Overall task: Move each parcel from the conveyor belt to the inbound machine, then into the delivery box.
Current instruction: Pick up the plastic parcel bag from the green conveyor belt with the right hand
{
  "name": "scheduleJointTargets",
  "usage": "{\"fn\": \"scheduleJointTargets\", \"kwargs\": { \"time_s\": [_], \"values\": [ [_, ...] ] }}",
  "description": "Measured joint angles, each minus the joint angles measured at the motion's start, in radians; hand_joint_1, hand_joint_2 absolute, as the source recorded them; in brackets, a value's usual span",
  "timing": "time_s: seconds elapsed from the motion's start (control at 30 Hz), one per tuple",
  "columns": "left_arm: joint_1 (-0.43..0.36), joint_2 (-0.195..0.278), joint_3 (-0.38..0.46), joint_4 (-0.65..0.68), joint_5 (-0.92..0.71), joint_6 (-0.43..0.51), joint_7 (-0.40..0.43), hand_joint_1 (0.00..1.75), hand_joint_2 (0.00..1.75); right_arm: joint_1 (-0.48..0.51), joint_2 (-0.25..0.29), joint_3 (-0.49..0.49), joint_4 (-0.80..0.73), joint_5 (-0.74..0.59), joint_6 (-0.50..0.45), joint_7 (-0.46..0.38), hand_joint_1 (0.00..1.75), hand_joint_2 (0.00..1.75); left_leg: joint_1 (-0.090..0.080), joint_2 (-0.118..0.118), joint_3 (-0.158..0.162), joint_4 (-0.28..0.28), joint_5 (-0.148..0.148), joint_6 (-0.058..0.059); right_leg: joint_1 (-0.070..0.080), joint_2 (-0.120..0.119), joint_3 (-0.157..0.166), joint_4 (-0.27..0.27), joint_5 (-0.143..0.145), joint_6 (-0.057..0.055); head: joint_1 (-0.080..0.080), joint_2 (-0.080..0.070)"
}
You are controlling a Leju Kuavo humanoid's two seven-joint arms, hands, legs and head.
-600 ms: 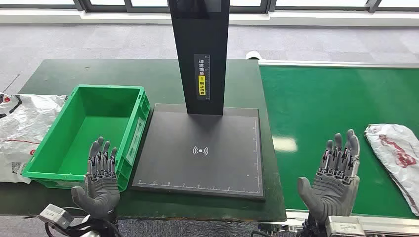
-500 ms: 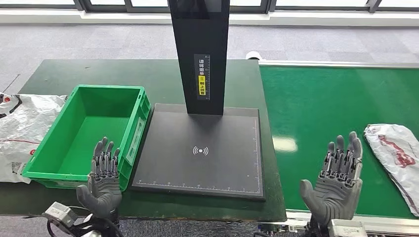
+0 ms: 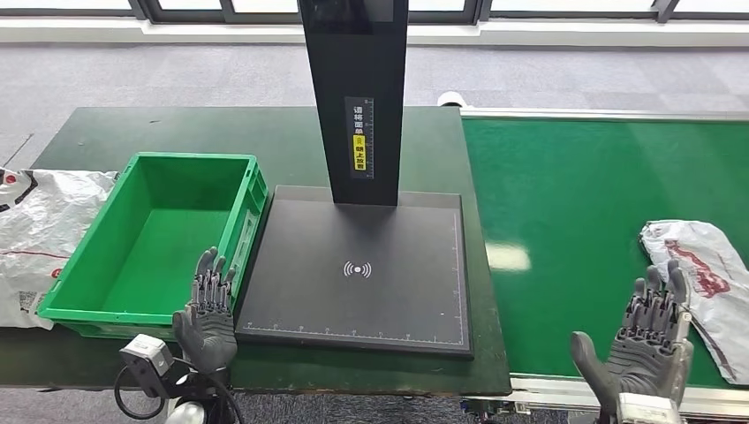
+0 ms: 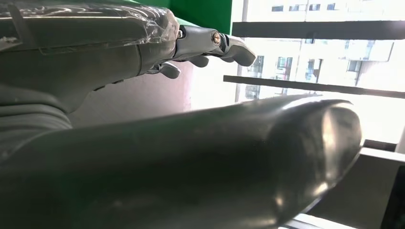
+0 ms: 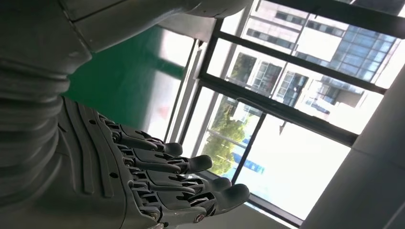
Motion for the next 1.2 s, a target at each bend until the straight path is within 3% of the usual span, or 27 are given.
{"fn": "scheduleJointTargets", "kwargs": {
  "time_s": [0.17, 0.43, 0.5, 0.63, 0.73, 0.83, 1.2],
  "values": [
    [-0.006, 0.002, -0.012, 0.007, 0.006, 0.007, 0.003, 0.0, 0.0, -0.016, 0.023, -0.081, 0.023, 0.009, 0.012, 0.0, 0.0, 1.75, 0.0, 0.0, 0.0, 0.0, 0.0, 0.0, 0.0, 0.0, 0.0, 0.0, 0.0, 0.0, 0.0, 0.0],
    [-0.011, 0.003, -0.014, 0.012, 0.009, 0.009, 0.004, 0.0, 0.0, -0.023, 0.036, -0.119, 0.04, 0.031, 0.006, 0.006, 0.0, 1.75, 0.0, 0.0, 0.0, 0.0, 0.0, 0.0, 0.0, 0.0, 0.0, 0.0, 0.0, 0.0, 0.0, 0.0],
    [-0.014, 0.004, -0.014, 0.012, 0.013, 0.014, 0.01, 0.0, 0.0, -0.033, 0.038, -0.135, 0.05, 0.105, -0.021, 0.037, 0.0, 1.75, 0.0, 0.0, 0.0, 0.0, 0.0, 0.0, 0.0, 0.001, 0.0, 0.0, 0.0, 0.0, 0.0, 0.0],
    [-0.027, 0.007, -0.014, 0.01, -0.001, 0.035, 0.03, 0.0, 0.0, -0.097, 0.023, -0.217, 0.122, 0.382, -0.133, 0.166, 0.0, 1.75, 0.0, 0.0, 0.0, 0.0, 0.0, 0.0, 0.0, 0.001, 0.0, 0.0, 0.001, 0.001, 0.0, 0.0],
    [-0.033, 0.008, -0.014, 0.005, -0.012, 0.043, 0.027, 0.0, 0.0, -0.182, -0.04, -0.282, 0.251, 0.581, -0.237, 0.29, 0.0, 1.75, 0.0, 0.0, -0.001, 0.001, 0.0, 0.001, -0.001, 0.001, 0.001, 0.0, 0.002, 0.003, 0.0, 0.0],
    [-0.033, 0.009, -0.014, 0.004, -0.013, 0.037, 0.015, 0.0, 0.0, -0.277, -0.147, -0.312, 0.434, 0.738, -0.33, 0.399, 0.0, 1.75, -0.001, 0.001, -0.001, 0.003, 0.001, 0.001, -0.001, 0.002, 0.001, 0.0, 0.003, 0.005, 0.0, 0.0],
    [-0.033, 0.009, -0.014, 0.004, -0.035, 0.008, 0.008, 0.0, 0.0, -0.542, -0.503, -0.362, 1.064, 0.94, -0.38, 0.583, 0.0, 1.75, -0.003, 0.0, -0.003, 0.003, 0.001, 0.003, -0.003, 0.001, 0.0, 0.0, 0.004, 0.006, 0.0, 0.0]
  ]
}}
